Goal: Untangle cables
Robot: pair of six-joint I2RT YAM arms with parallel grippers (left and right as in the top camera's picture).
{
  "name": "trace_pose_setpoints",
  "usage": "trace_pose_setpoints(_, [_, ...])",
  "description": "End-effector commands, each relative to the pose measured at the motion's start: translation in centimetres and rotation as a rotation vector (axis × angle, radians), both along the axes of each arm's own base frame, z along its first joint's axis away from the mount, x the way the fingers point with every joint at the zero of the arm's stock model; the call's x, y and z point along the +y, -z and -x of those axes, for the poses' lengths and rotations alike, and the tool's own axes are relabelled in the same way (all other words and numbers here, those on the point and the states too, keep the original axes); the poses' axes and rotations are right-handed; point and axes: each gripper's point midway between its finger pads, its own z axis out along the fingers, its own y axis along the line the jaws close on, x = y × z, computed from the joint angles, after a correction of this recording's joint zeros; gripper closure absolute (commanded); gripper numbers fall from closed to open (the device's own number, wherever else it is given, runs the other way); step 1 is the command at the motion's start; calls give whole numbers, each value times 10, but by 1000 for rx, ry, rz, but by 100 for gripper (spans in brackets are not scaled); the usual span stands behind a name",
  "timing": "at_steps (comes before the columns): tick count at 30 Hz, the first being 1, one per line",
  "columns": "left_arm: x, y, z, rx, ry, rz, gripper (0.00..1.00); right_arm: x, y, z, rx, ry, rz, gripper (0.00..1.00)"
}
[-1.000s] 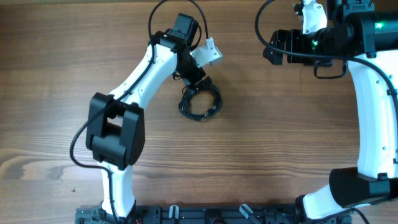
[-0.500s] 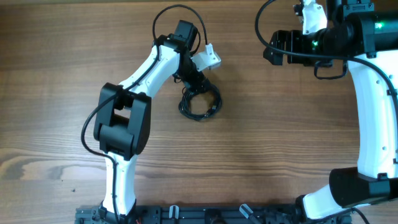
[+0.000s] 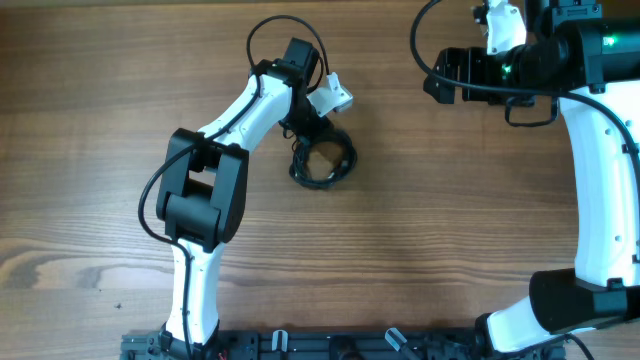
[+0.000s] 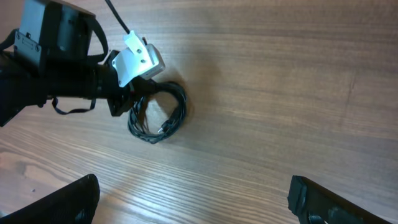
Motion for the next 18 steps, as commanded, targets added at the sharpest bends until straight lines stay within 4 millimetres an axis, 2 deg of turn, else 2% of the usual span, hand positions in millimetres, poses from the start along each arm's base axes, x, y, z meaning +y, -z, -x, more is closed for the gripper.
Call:
trace_pose_setpoints(1, [4,-63,-32,-80,-307,32,96,-1,-2,-6,-27,-4,21,0])
trace_pose_setpoints(2, [6,-77,-38,-100,-370,39,96,-1,-2,-7,-34,-4,20,1])
trace_pose_setpoints(6, [5,-158,-52,-171,-600,176,96,-1,-1,-13,-61,-48,42,0])
trace_pose_setpoints(9, [3,-209,-50,-168,-757,316,96,2,-3,-14,-67,-59,25,0])
trace_pose_setpoints(11, [2,-240,-41,-93,-882,440,96,13,-8,-15,-88,-102,-28,0])
trace_pose_setpoints(16, [16,-273,-35,47,-1129,594,96,37,-24,-18,-147,-192,-153,0])
trace_pose_setpoints(18, [14,-284,-30,117,-1144,656,96,47,-30,-17,-163,-228,-201,1])
